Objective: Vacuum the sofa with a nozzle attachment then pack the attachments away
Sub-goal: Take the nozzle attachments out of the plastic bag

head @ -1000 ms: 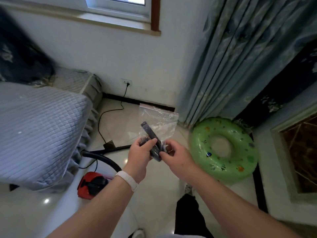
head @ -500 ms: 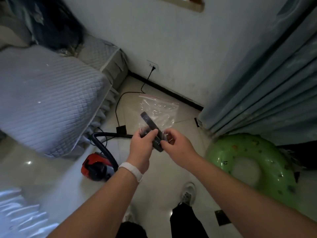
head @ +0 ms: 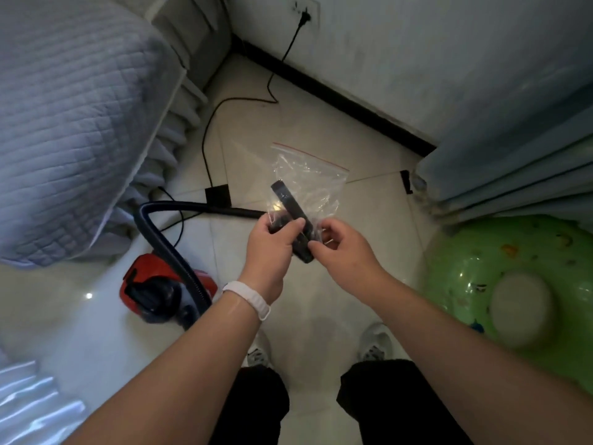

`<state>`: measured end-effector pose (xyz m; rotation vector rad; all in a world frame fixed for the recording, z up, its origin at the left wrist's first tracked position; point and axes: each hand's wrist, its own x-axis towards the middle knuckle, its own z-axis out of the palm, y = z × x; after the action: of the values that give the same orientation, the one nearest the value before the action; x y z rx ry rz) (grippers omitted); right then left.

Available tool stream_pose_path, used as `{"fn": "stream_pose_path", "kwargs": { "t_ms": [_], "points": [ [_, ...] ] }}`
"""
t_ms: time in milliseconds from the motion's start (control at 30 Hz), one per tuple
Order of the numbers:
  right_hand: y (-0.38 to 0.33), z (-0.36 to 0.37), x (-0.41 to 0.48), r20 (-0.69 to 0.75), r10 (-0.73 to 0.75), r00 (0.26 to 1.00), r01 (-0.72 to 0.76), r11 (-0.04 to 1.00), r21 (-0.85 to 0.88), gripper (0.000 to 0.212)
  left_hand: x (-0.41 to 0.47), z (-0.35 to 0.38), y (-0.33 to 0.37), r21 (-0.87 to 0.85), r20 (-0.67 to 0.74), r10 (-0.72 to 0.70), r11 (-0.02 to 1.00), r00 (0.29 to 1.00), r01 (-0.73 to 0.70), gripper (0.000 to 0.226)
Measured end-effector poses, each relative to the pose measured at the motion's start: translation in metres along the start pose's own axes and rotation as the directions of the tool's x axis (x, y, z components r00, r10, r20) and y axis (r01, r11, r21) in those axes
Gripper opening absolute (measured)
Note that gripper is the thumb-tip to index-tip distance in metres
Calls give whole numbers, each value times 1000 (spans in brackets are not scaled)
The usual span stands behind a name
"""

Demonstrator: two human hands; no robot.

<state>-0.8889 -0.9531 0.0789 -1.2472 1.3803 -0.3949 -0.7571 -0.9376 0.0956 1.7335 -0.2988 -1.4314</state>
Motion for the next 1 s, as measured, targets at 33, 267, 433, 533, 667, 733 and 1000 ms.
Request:
{"fn": "stream_pose_path", "kwargs": {
  "t_ms": [33,267,433,533,667,733,1000],
  "points": [
    [21,7,14,9,0,1000,0,1000,0,12,20,0,-20,-1,-7,-2,1000,1000,2,16],
    [158,38,108,26,-19,999,20,997,-69,22,143,8,-144,-13,-25,3,1000,1000,-4,11],
    [215,48,151,85,-66,994,81,980,-181,18,203,3,-201,57,28,12,998,1000,-13,10],
    [216,49,171,128,-133,983,160,958,-238,15,220,-1,-208,39,72,20,999,997,-23,6],
    [197,51,187,130,-184,974,211,947,-241,16,232,0,-187,11,88,103,994,991,-105,10],
    [189,51,192,140,-161,977,190,954,-230,16,235,-3,-176,15,65,134,991,989,-135,11],
    [189,10,216,-163,-123,979,91,977,-194,14,250,-31,-157,374,233,59,916,971,-145,15]
  ]
}}
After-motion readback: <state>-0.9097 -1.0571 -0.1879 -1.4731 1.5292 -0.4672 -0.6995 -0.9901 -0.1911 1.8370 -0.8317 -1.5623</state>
